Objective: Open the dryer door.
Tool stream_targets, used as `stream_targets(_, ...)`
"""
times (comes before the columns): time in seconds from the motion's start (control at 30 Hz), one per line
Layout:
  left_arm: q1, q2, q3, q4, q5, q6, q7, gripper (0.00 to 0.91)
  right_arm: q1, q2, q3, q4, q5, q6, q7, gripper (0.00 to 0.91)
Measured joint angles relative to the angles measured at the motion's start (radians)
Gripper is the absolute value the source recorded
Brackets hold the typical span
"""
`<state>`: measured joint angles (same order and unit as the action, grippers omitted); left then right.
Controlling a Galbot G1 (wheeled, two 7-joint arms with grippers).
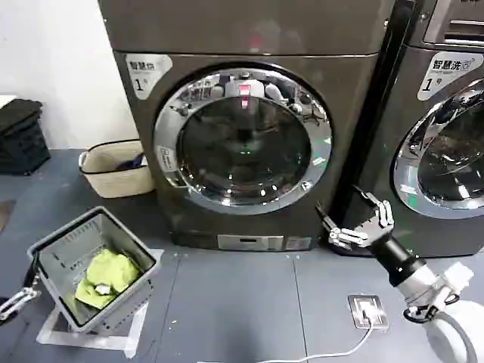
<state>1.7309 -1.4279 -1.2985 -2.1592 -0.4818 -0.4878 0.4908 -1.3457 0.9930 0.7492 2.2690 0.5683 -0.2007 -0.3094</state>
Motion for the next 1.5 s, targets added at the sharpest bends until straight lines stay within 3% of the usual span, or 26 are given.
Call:
stream_targets(0.67, 0.023, -0.005, 0.036, -0.026, 0.019, -0.009, 0.005, 0.907, 0.233, -0.094, -0.265, -0.173, 0.031, 0.007, 0.079, 0.907)
stream_targets(1.5, 0.044, -0.014, 0.054, -0.053, 0.037, -0.02, 0.011, 0.907, 0.649, -0.067, -0.659, -0.391, 0.104, -0.006, 0.114, 0.907)
